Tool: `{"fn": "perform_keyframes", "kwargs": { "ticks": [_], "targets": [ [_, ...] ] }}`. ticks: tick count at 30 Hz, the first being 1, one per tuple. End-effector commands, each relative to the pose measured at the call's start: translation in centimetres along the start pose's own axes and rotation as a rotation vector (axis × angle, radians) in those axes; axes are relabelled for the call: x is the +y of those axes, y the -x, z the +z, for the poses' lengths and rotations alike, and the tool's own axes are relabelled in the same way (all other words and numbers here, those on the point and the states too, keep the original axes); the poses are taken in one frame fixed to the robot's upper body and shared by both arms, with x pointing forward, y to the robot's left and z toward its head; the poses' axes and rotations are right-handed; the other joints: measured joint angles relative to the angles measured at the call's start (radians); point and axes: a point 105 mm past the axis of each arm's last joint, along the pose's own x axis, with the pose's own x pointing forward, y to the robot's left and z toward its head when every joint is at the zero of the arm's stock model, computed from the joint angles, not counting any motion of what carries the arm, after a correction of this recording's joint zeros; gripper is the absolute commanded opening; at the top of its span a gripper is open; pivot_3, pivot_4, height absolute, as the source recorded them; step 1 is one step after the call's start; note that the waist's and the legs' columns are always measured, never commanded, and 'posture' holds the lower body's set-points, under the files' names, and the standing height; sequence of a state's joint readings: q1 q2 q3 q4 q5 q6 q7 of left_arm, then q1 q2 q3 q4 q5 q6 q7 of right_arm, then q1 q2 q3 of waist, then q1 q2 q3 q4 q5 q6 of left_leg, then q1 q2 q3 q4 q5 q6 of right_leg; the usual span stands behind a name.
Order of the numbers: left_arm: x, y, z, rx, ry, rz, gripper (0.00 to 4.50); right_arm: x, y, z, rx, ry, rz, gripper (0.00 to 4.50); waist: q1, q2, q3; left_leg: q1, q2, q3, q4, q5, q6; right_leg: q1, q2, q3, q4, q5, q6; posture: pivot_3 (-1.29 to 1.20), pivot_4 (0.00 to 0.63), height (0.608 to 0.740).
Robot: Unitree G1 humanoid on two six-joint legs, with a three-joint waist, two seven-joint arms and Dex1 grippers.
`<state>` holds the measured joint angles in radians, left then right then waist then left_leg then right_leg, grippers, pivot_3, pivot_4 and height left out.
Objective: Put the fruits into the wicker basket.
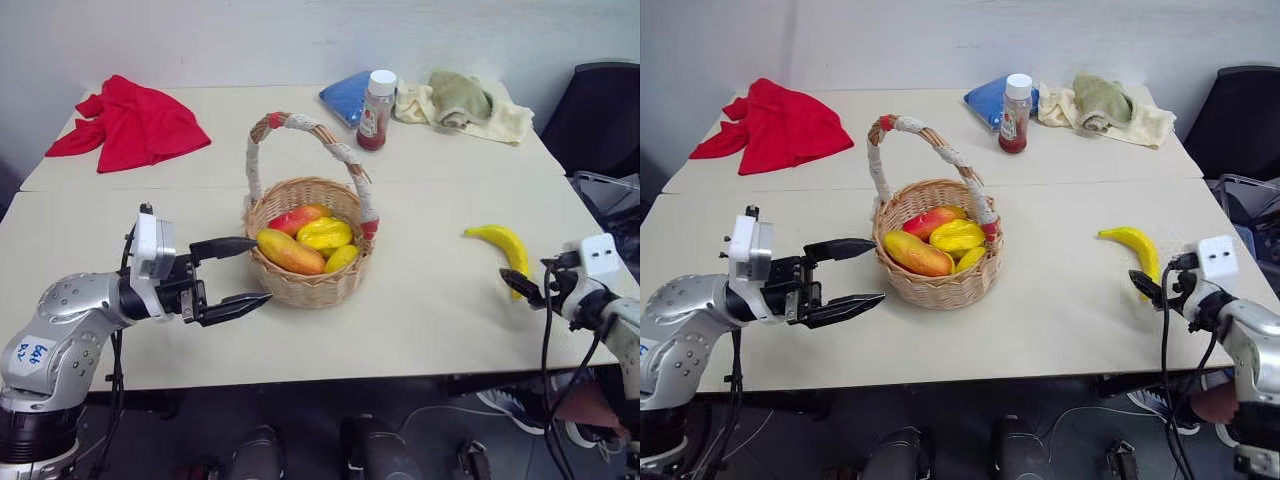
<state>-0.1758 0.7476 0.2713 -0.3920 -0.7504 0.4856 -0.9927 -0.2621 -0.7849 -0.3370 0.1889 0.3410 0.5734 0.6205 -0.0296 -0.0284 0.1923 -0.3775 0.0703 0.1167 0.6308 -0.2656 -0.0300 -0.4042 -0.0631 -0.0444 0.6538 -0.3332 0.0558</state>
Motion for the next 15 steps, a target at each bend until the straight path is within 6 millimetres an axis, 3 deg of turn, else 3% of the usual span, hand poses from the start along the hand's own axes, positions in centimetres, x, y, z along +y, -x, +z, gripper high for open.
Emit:
{"fn": "perform_keyframes", "kwargs": {
  "ticks": [1, 7, 10, 12, 13, 15],
  "targets": [
    [-0.3, 0.4, 1.1, -0.01, -0.055, 0.015, 4.5, -1.4, -0.2, 0.2, 0.043, -0.027, -0.04, 4.1, 0.0, 0.0, 0.0, 0.0, 0.0, 0.0, 0.0, 0.0, 0.0, 0.0, 0.0, 0.0, 0.0, 0.0, 0.0, 0.0, 0.15, 0.74],
    [-0.5, 0.5, 1.2, -0.003, -0.059, 0.025, 4.5, -1.9, 0.0, 1.2, 0.019, -0.118, -0.013, 2.29, 0.001, 0.0, 0.0, 0.0, 0.001, 0.001, 0.0, 0.0, 0.0, 0.0, 0.0, 0.001, 0.0, 0.0, 0.0, 0.0, 0.15, 0.74],
    [-0.5, 0.6, 1.1, 0.0, -0.055, 0.026, 4.5, -1.4, 0.8, 2.2, -0.018, -0.066, 0.064, 1.23, 0.001, 0.0, 0.0, 0.0, 0.001, 0.001, 0.0, 0.0, 0.0, 0.0, 0.0, 0.001, 0.0, 0.0, 0.0, 0.0, 0.15, 0.74],
    [-0.4, 0.7, 1.3, -0.017, -0.04, 0.037, 4.5, 1.4, 2.4, 3.8, -0.079, 0.194, 0.286, 0.63, 0.003, 0.0, 0.0, 0.0, 0.001, 0.002, -0.001, 0.0, 0.0, -0.001, 0.001, 0.001, 0.0, 0.0, 0.0, 0.0, 0.15, 0.74],
    [-0.2, 0.8, 1.4, -0.027, -0.032, 0.045, 4.5, 3.1, 3.3, 4.0, -0.088, 0.329, 0.406, 0.63, 0.006, 0.001, 0.001, 0.0, 0.001, 0.002, -0.001, 0.0, 0.0, -0.001, 0.001, 0.001, 0.0, 0.0, 0.0, 0.0, 0.15, 0.74],
    [-0.1, 1.1, 1.4, -0.035, -0.006, 0.056, 4.5, 5.5, 5.0, 5.0, -0.096, 0.373, 0.566, 0.63, 0.003, 0.001, 0.001, 0.0, -0.001, 0.002, -0.001, -0.002, 0.0, -0.001, 0.002, 0.001, -0.001, 0.0, 0.001, 0.0, 0.15, 0.74]
  ]
}}
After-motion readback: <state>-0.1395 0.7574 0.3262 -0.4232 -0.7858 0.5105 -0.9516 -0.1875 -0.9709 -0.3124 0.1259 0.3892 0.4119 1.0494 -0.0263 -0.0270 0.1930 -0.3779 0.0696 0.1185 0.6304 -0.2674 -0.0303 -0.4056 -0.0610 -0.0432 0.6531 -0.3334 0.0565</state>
